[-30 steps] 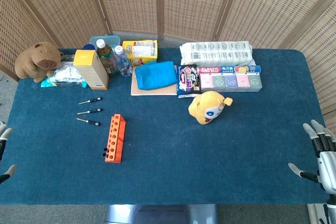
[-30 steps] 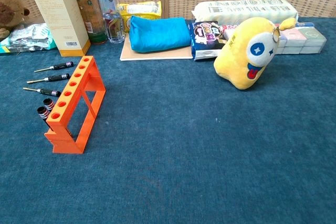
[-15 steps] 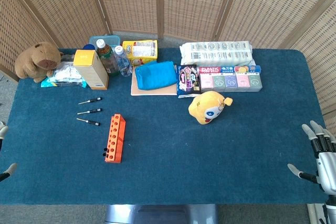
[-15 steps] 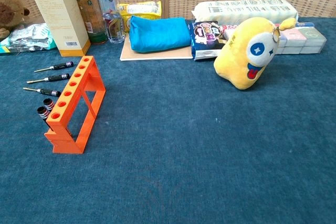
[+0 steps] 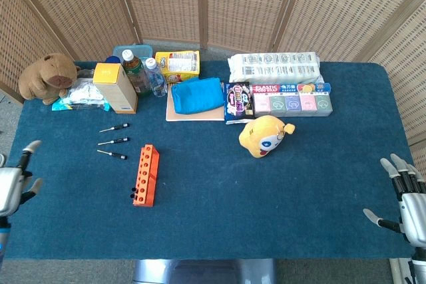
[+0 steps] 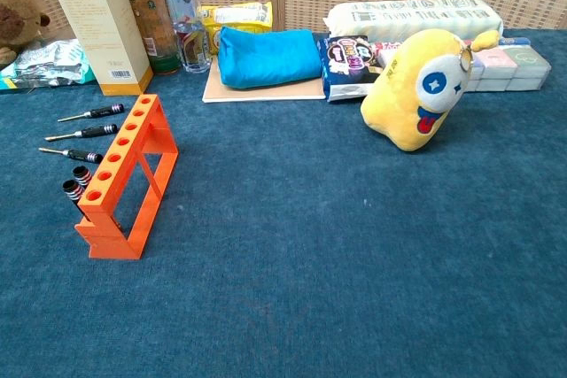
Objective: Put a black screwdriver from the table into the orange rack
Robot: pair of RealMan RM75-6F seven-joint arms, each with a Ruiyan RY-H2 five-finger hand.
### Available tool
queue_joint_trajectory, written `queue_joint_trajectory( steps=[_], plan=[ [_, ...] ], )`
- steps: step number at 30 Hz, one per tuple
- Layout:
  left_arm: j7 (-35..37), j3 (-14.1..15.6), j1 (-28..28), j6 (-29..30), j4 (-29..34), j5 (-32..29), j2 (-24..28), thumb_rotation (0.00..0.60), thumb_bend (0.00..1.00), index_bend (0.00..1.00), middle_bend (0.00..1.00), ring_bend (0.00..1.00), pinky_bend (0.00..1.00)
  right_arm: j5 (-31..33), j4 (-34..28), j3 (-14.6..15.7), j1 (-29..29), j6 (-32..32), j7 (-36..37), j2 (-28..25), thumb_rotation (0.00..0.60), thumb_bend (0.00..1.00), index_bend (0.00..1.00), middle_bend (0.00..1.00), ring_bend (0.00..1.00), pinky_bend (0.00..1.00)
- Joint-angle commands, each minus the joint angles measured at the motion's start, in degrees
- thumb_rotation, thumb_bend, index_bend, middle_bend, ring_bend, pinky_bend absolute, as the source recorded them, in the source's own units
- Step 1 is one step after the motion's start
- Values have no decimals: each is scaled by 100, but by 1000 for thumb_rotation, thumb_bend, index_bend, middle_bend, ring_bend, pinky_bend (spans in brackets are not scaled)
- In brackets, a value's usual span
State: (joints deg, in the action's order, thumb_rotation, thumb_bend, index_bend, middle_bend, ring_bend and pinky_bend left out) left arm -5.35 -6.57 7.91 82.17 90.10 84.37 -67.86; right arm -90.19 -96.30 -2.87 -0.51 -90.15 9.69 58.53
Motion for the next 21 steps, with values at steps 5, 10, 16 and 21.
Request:
queue_joint_trajectory(
  steps=[5, 10, 16, 21],
  plan=[
    [-535, -252, 882, -1352, 144, -700, -270, 600, 304, 322, 1000, 1000, 1000, -14, 3, 6, -6, 8, 137, -58, 600, 126, 37, 9, 0, 0],
    [-798, -329, 1191, -1726, -91, -1014, -651, 600, 320, 332, 1000, 1000, 1000, 25, 13, -13, -10, 17, 274, -108, 600, 127, 37, 9, 0, 0],
    [-959, -398, 1456, -1997, -533, -1439, -1284, 600, 358, 371, 1000, 1000, 1000, 43, 25, -17, -24, 52, 436, -171, 600, 127, 37, 9, 0, 0],
    [-1300, -448, 1663, -2136, -829, -1749, -1653, 600, 366, 400, 1000, 1000, 1000, 29, 34, -4, -33, 75, 475, -186, 600, 127, 37, 9, 0, 0]
  ],
)
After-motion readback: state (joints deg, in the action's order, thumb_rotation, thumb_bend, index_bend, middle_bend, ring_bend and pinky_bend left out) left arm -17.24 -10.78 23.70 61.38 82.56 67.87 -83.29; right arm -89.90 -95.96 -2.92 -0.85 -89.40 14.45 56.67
